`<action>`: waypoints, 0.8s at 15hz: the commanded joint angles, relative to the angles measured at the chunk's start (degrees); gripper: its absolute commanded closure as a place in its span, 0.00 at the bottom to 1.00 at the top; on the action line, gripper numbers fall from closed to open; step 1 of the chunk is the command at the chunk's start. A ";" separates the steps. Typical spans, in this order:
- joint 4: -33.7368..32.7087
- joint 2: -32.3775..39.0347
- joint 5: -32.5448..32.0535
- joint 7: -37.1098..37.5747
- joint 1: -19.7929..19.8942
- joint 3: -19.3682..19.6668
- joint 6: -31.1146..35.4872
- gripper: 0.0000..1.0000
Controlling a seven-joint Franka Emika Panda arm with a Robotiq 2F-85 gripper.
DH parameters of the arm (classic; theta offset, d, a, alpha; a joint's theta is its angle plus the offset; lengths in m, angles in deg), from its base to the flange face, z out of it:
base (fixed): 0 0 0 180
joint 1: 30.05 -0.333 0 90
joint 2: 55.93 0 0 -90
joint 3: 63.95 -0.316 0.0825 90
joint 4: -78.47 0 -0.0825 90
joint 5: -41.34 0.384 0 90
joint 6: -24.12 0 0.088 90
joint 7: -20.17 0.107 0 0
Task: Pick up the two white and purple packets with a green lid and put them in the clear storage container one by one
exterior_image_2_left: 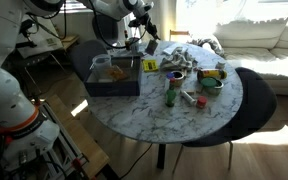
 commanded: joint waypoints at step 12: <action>39.23 -35.84 -27.79 35.03 -1.85 -9.52 -20.37 0.95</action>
